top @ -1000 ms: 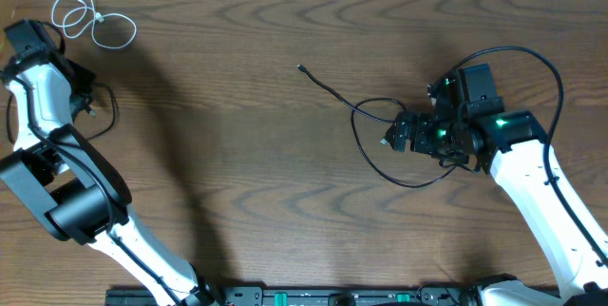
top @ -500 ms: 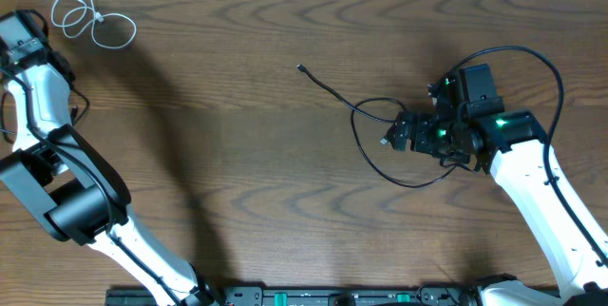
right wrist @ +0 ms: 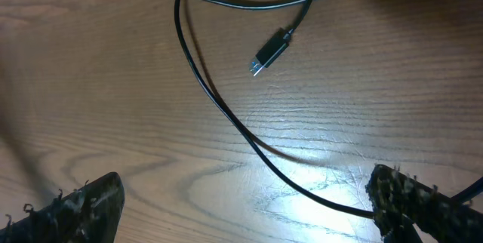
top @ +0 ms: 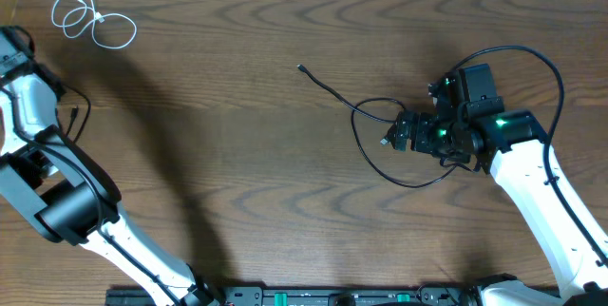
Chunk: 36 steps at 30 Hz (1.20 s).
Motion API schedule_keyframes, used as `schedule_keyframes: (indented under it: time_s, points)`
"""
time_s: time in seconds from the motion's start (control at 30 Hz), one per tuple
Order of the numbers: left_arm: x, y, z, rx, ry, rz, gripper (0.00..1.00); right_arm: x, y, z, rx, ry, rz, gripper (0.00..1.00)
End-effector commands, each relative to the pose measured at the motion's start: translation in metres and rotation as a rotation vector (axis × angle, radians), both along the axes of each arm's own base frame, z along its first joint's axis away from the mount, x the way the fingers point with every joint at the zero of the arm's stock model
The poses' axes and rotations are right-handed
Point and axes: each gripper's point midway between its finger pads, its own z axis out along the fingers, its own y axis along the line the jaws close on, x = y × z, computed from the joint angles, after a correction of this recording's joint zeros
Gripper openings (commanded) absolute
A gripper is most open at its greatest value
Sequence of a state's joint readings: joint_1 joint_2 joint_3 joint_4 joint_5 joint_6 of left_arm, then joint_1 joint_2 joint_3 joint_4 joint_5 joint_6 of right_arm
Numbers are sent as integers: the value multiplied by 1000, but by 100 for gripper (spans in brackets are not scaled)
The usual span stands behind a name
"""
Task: Untangle cables
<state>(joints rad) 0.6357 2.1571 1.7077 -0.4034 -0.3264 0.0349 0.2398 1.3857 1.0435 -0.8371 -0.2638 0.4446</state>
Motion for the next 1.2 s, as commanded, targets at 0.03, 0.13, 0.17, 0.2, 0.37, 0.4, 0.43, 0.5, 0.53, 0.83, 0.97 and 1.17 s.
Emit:
schedule_keyframes:
  time_s: [0.03, 0.13, 0.17, 0.2, 0.37, 0.4, 0.43, 0.5, 0.53, 0.83, 0.97, 1.17]
  points:
    - [-7, 6, -8, -15, 8, 20, 36, 2, 0, 2, -4, -8, -9, 99]
    - [-9, 4, -10, -41, -37, 85, 38, 4, 1, 2, -3, -14, -9, 99]
    - [-8, 1, -12, -66, -57, 99, 45, 4, 1, 2, -3, -15, -9, 99]
    - [-3, -7, -17, -115, -78, 82, 51, 4, 1, 2, -3, -15, -9, 99]
    - [48, -84, -24, -524, -294, -204, 71, 5, 3, 3, 4, -17, -15, 99]
    - [61, -114, -18, -655, -360, -298, 84, 5, 7, 3, 6, -26, -5, 99]
    - [67, -133, -14, -732, -390, -343, 89, 6, 10, 3, 8, -33, 5, 99]
    - [72, -154, -13, -795, -394, -355, 93, 7, 16, 3, 13, -46, 20, 99]
    - [74, -165, -14, -810, -379, -366, 93, 8, 20, 3, 17, -58, 32, 99]
    - [90, -339, -26, -960, -136, -585, 94, 10, 49, 7, 59, -104, 104, 99]
    - [73, -409, -38, -960, 21, -669, 94, 9, 48, 6, 56, -98, 104, 99]
    - [29, -484, -59, -878, 267, -762, 94, -1, 38, 0, 27, -53, 110, 99]
